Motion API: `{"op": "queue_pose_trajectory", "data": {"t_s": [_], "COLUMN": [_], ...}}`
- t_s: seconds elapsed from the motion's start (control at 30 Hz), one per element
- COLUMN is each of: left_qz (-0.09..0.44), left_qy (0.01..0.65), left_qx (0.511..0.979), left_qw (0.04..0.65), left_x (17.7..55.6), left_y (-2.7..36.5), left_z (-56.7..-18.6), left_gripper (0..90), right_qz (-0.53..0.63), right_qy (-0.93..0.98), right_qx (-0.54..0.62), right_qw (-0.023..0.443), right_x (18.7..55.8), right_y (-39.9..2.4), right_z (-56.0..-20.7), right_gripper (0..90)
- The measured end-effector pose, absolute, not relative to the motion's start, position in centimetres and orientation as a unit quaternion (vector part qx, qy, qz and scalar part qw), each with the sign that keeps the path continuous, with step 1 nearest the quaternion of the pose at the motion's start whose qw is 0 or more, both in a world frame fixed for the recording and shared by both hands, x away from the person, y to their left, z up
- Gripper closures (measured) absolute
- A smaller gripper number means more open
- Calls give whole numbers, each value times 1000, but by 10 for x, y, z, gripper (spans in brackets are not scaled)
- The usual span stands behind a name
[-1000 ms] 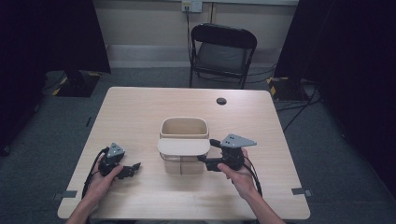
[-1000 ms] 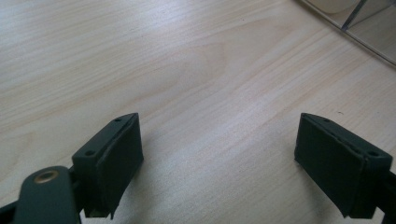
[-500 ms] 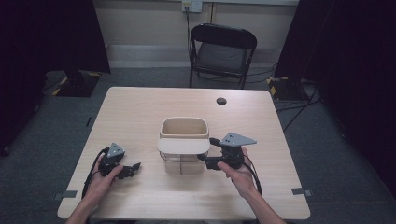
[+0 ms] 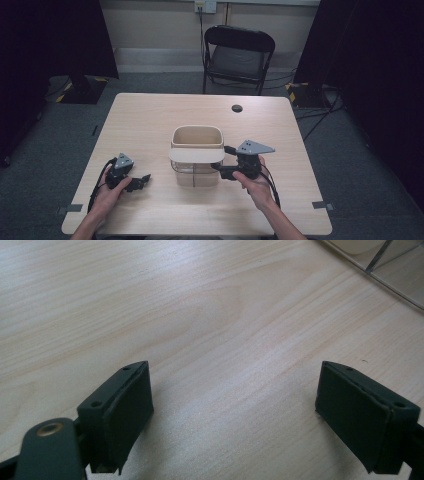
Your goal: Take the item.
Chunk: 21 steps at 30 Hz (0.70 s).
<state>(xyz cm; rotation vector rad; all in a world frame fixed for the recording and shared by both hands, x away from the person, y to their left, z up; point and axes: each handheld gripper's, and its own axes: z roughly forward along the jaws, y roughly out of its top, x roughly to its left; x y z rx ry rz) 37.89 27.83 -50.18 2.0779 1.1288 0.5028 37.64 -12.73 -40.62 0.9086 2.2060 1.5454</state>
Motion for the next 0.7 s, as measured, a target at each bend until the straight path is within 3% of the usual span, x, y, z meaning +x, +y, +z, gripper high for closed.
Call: {"op": "queue_pose_trajectory", "data": {"t_s": [0.7], "left_qz": [194], "left_qy": [437], "left_qx": [804], "left_qw": [354], "left_x": [379], "left_y": [278], "left_z": [-502], "left_gripper": [146], "right_qz": [543], "right_qy": [764], "right_qx": [315], "right_qw": [150], "right_x": [380], "right_y": [-127], "right_z": [-401], "right_gripper": [262]}}
